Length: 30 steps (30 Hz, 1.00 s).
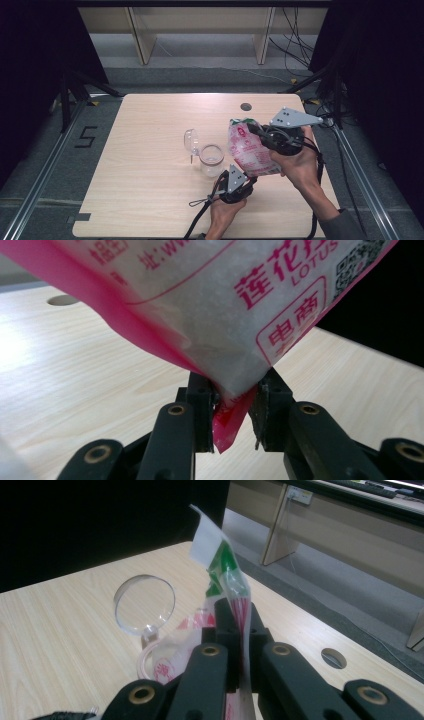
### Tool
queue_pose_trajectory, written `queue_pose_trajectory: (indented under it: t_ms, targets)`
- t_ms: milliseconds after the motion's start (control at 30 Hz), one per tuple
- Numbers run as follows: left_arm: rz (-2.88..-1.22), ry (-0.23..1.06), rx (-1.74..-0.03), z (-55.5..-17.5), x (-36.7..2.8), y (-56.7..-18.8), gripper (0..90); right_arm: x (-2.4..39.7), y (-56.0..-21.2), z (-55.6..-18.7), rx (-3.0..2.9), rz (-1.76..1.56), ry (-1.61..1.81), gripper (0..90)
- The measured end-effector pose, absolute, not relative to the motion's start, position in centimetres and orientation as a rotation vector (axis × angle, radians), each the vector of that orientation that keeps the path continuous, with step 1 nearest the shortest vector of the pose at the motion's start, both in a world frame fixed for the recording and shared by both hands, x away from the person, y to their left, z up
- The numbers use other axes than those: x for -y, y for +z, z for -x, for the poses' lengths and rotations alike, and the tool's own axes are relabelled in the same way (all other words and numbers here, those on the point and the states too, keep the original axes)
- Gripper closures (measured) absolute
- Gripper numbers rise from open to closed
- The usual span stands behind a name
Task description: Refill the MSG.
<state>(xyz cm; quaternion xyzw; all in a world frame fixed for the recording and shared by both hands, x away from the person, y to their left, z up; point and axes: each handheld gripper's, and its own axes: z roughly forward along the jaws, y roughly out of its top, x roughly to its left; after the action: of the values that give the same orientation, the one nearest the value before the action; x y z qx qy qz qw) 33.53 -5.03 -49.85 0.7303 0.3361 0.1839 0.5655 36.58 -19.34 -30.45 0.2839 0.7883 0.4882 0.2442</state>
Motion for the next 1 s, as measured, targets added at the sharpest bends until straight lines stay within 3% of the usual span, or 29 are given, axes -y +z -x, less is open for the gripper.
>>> queue_pose_trajectory:
  t_ms: [333,1000]
  targets:
    - [-1.650,0.349,-0.797,-34.9,5.1,-49.8,72.8,17.3,-30.4,-38.7,-2.161,-0.767,1.337,90.0]
    - [-1.608,0.343,-0.814,-35.9,5.1,-50.5,73.2,14.1,-31.2,-40.8,-2.229,-0.769,1.269,90.0]
